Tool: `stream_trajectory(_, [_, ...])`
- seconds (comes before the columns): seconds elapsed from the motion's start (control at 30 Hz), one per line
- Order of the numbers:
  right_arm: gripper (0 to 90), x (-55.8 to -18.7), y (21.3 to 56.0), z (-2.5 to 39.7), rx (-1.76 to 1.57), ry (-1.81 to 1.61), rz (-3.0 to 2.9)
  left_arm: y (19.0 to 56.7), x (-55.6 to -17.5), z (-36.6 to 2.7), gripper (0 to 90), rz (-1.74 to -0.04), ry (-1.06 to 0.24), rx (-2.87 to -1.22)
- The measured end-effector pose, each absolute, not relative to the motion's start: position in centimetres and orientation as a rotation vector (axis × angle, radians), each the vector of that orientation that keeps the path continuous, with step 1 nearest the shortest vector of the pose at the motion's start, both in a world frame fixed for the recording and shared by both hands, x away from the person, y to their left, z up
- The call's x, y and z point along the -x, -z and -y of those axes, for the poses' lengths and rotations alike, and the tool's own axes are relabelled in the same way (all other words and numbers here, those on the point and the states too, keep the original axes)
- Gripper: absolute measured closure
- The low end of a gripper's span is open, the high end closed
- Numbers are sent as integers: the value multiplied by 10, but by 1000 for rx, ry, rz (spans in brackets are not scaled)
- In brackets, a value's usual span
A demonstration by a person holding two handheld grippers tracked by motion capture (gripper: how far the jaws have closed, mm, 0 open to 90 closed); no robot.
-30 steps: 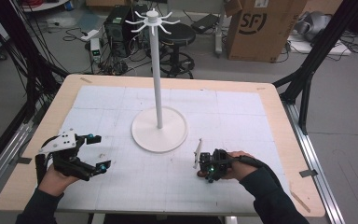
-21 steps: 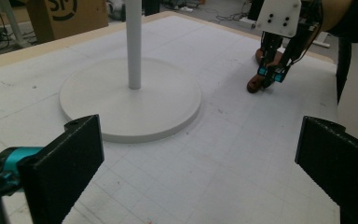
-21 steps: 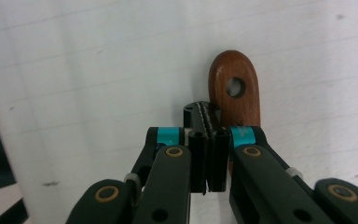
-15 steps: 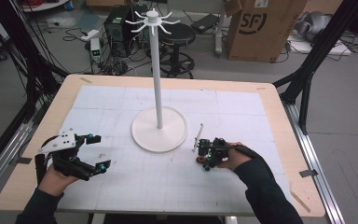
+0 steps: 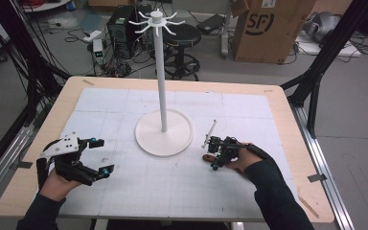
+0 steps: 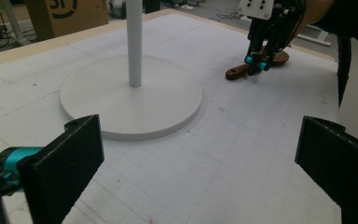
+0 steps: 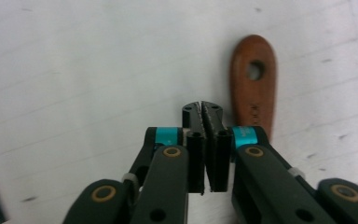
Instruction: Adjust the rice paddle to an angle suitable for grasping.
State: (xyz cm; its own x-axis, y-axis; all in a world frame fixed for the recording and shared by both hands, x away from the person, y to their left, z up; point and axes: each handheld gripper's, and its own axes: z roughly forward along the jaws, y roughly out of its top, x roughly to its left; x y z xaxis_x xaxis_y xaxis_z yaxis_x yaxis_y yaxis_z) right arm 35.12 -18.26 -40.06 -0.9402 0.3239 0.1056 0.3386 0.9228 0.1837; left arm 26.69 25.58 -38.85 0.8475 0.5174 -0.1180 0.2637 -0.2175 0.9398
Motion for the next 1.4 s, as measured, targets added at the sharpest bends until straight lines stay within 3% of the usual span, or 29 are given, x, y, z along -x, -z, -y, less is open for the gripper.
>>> stream_trajectory(0.1, [797, -348, 394, 186, 520, 343, 2990, 389, -267, -256, 17, -593, -260, -1811])
stream_trajectory(0.43, [422, -342, 373, 192, 576, 353, 3030, 388, -266, -256, 17, -591, -256, -1806])
stream_trajectory(0.6, [350, -342, 370, 198, 571, 355, 3003, 388, -266, -256, 17, -592, -254, -1809])
stream_trajectory(0.87, [24, -338, 373, 204, 548, 298, 3052, 389, -267, -255, 17, -587, -250, -1814])
stream_trajectory(1.4, [9, -340, 377, 211, 578, 219, 3076, 390, -266, -252, 17, -579, -235, -1837])
